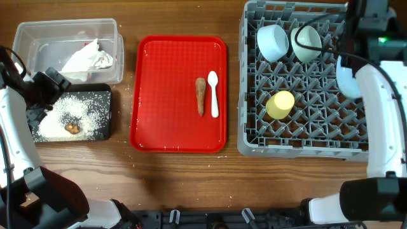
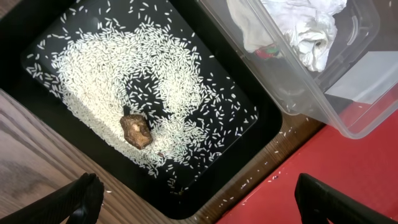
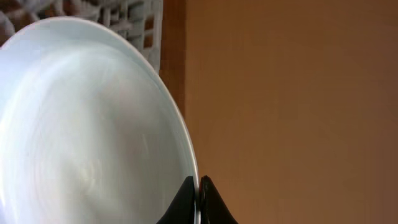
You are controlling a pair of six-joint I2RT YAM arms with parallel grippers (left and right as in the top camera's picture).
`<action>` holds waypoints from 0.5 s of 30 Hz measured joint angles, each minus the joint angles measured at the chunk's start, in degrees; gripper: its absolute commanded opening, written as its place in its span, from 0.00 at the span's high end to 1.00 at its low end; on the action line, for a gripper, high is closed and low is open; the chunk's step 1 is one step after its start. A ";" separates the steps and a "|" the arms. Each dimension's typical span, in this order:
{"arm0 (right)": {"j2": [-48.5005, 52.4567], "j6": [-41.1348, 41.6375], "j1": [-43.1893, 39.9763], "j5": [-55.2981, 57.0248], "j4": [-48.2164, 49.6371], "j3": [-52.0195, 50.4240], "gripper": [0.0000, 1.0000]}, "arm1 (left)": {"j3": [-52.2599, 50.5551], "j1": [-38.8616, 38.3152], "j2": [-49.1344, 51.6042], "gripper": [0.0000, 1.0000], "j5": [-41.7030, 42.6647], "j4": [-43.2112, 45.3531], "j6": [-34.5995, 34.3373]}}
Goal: Sort waste into correct bins and load items into the dishwasher rack
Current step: 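Lift the plate and stand it upright in the rack's right side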
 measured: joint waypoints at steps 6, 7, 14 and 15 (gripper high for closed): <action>0.11 2.12 0.68 2.32 5.77 -13.92 0.96 | 0.00 0.00 0.00 0.00 0.00 0.00 0.00; 0.11 2.71 0.68 2.27 5.90 -14.91 0.96 | 0.00 0.00 0.00 0.00 -0.02 0.00 0.00; 0.11 6.86 0.72 -2.25 6.14 -15.85 0.00 | 0.00 0.00 0.00 0.00 0.00 0.00 0.00; 0.11 7.82 0.72 -3.48 6.56 -15.85 0.00 | 0.00 0.00 0.00 0.00 0.00 0.00 0.00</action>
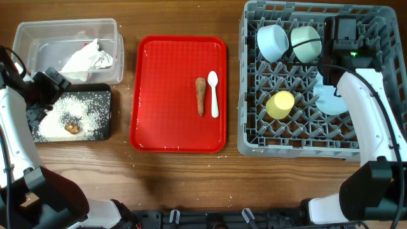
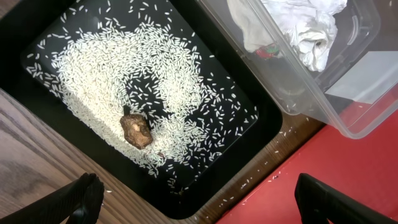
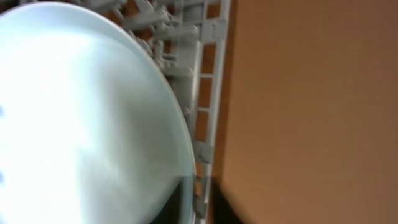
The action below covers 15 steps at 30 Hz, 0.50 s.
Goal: Sort waste into correct bins and load items into the dishwasher rack
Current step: 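Lift the plate and stand it upright in the rack's right side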
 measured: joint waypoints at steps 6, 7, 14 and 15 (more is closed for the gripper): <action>0.00 11.37 0.00 -17.68 -0.20 1.14 0.00 | 0.00 0.00 0.00 0.00 0.02 0.00 0.00; -0.15 13.18 0.00 -20.70 -1.46 2.67 0.00 | 0.00 0.00 0.00 0.00 0.00 0.00 0.00; -12.44 17.31 0.00 -32.94 -6.47 12.33 0.00 | 0.00 0.00 0.00 0.00 0.00 0.00 0.00; -14.23 17.46 0.00 -34.32 -6.51 12.44 0.00 | 0.00 0.00 0.00 0.00 0.00 0.00 0.00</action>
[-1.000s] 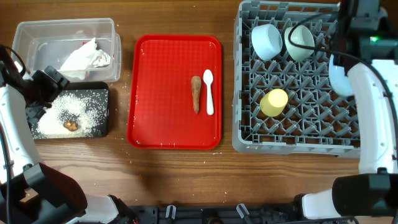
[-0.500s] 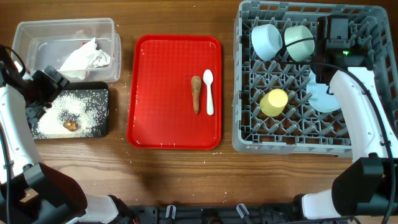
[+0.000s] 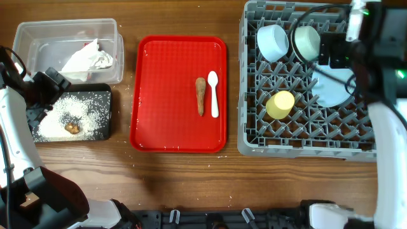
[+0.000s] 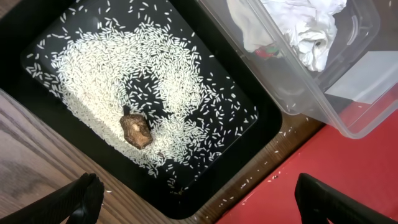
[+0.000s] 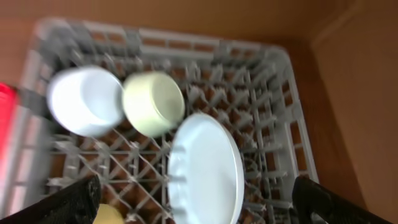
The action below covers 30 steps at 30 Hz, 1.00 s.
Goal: Sort waste into correct bins and load items into the dishwasher rack
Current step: 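Lift the plate and stand it upright in the rack's right side, then move the carrot to the black tray with the left gripper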
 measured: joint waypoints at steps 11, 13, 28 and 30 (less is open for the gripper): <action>0.37 0.26 0.00 -27.67 -2.23 0.28 0.00 | 0.02 0.00 0.00 0.00 5.07 6.10 -0.24; 1.40 0.42 0.00 -28.59 -2.97 0.28 0.00 | 0.02 -0.07 0.00 0.37 8.48 5.84 -1.44; 2.99 0.42 0.00 -29.59 -4.15 0.28 0.01 | -3.89 -48.33 8.57 0.21 2.95 23.12 -3.37; 2.99 0.33 0.00 -29.59 -4.72 0.28 0.00 | -3.91 -54.75 13.81 0.22 -2.14 25.09 -3.39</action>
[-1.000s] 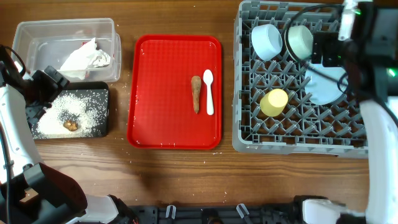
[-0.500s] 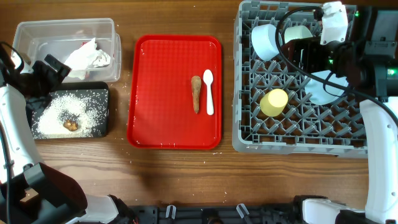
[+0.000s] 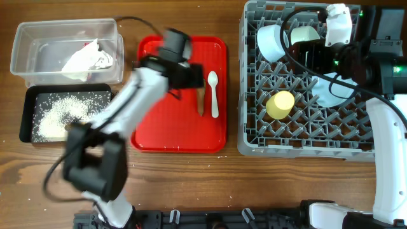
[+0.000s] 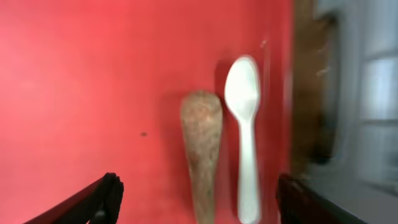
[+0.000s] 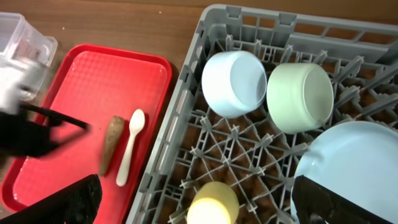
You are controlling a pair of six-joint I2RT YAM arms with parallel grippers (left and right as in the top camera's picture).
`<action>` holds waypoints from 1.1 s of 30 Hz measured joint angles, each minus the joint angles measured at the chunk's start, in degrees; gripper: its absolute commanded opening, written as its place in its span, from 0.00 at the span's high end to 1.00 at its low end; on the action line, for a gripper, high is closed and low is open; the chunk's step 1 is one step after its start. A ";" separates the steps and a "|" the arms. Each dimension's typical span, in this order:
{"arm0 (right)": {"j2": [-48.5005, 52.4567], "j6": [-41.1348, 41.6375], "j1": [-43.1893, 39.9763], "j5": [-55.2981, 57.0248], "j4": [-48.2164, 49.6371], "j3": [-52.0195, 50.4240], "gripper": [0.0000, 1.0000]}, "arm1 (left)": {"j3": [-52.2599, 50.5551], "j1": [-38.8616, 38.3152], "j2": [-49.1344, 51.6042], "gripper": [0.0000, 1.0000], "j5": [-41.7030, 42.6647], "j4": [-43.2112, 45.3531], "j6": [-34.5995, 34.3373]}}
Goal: Sort waste into correct bins and load items into the dishwasher rack
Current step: 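Move the carrot to the black tray with the left gripper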
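Note:
A brown carrot-like scrap [image 4: 202,149] and a white spoon [image 4: 245,124] lie side by side on the red tray [image 3: 159,121]. My left gripper [image 4: 202,205] hangs open just above them, the scrap between its fingers [image 4: 102,199]. In the grey rack [image 3: 254,137] sit a white bowl [image 5: 233,84], a green bowl [image 5: 301,96], a yellow cup [image 5: 214,205] and a pale plate [image 5: 354,168]. My right gripper [image 5: 199,208] is open and empty, high over the rack.
A clear bin [image 3: 38,35] holding crumpled tissue stands at the far left. In front of it is a black bin [image 3: 28,95] with rice. Rice grains lie scattered on the wood between the bins and the tray.
My left gripper was over the black rice bin and is now over the red tray, above the brown scrap and spoon, still open. My right gripper stays open above the rack.
My right gripper was shut on the pale plate by the rack's right edge, then held it over the rack. A second ago it was open above the plate resting in the rack. My left gripper hung open over the black bin throughout and now hangs over the tray.

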 measured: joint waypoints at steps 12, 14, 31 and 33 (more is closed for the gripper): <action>0.00 -0.35 0.00 0.24 -3.08 0.00 0.00 | -0.22 -5.81 11.06 0.96 -10.05 3.06 0.02; 0.00 -0.37 0.00 0.24 -3.37 0.00 0.00 | -0.17 -5.81 11.06 0.96 -10.27 2.84 0.04; 3.52 9.07 18.05 -3.04 13.70 -0.02 0.12 | 8.83 30.27 -12.57 0.96 -16.48 -30.42 -20.83; 6.40 11.32 23.04 -3.21 16.22 -0.02 0.12 | 6.27 34.32 -11.04 0.96 -16.44 -28.00 -21.29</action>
